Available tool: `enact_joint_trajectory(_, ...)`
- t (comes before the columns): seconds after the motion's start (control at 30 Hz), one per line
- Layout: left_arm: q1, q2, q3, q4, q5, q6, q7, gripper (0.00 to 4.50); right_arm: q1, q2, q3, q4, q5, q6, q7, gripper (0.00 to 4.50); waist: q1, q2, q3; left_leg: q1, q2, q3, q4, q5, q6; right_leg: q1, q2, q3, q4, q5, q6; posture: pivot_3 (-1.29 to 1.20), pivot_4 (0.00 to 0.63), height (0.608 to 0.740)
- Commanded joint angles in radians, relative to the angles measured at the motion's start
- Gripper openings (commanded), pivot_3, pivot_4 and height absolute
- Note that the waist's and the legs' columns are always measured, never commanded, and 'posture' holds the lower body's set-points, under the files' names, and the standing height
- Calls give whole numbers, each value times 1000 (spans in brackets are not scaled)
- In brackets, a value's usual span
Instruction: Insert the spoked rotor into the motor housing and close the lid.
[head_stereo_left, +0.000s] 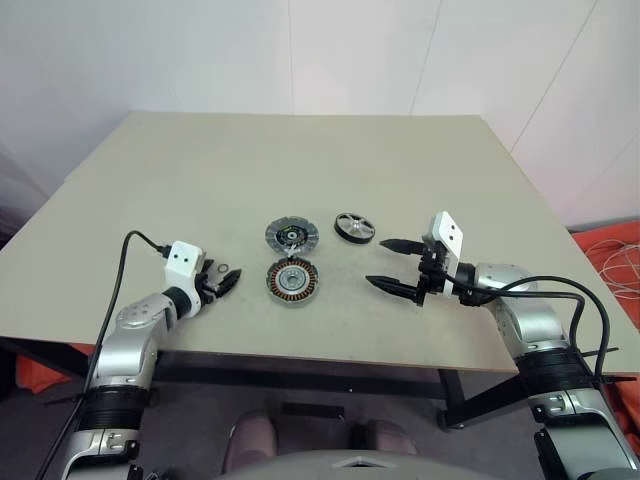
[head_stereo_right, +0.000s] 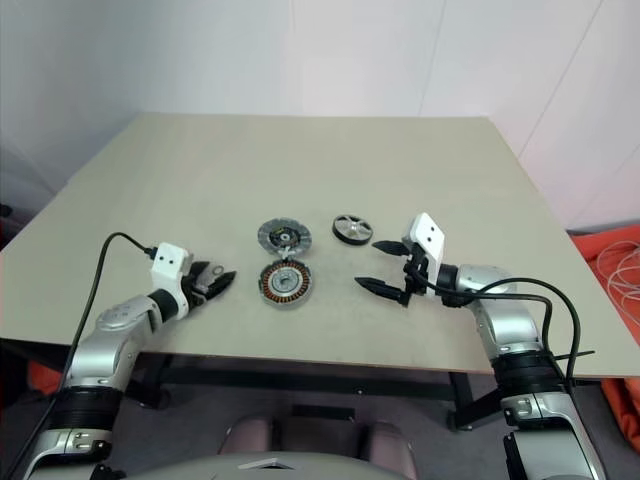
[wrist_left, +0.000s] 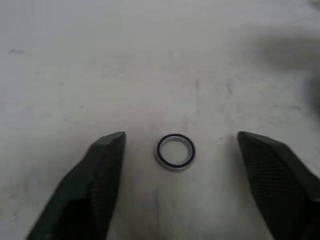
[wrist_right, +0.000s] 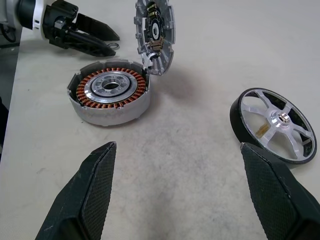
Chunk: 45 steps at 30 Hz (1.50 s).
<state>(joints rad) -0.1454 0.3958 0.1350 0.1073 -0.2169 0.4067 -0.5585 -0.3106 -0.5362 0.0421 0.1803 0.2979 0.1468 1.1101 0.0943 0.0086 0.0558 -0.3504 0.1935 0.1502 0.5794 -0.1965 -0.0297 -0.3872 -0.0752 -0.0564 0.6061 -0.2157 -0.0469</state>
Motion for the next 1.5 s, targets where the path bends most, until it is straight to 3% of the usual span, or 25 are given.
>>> enact_joint_trajectory(0.03, -17, 8, -5, -2, -14, 52, 2, 2573, -30, -2, -17, -15, 15, -11, -1, 4500, 0, 0, 0, 0, 0, 0, 0, 0, 0, 0, 0, 0, 0, 0, 0, 0, 0, 740)
enact_joint_trajectory(0.23, -23, 12, -4, -7, -16, 72, -4, 697, -32, -2, -17, -17, 15, -10, -3, 4500, 1, 0, 0, 0, 0, 0, 0, 0, 0, 0, 0, 0, 0, 0, -1, 0, 0, 740)
enact_joint_trajectory(0.6, -4, 36, -2, -95, -52, 124, -44, 696, -41, 0, -14, -11, 12, -11, -7, 4500, 1, 0, 0, 0, 0, 0, 0, 0, 0, 0, 0, 0, 0, 0, -1, 0, 0, 740)
enact_joint_trajectory(1.0, 80, 223, -40, -413, -177, 258, -235, 696, -41, -4, -16, -12, 13, -9, -3, 4500, 0, 0, 0, 0, 0, 0, -1, 0, 0, -1, 0, 0, 0, -1, 2, 0, 0, 740)
enact_joint_trajectory(1.23, -38, 321, -131, -457, -231, 322, -368, 696, -49, 4, -9, -19, 12, -2, -9, 4500, 0, 0, 0, 1, 0, 0, -1, 0, -1, -1, 0, 0, 1, -1, 2, 0, 0, 740)
enact_joint_trajectory(1.5, -216, 265, -268, -282, -184, 233, -455, 696, -42, 27, 2, -36, 11, 0, -24, 4500, -2, 0, 0, 0, 0, 1, -1, 0, -1, -1, 0, 1, 1, 1, -1, 0, 0, 740)
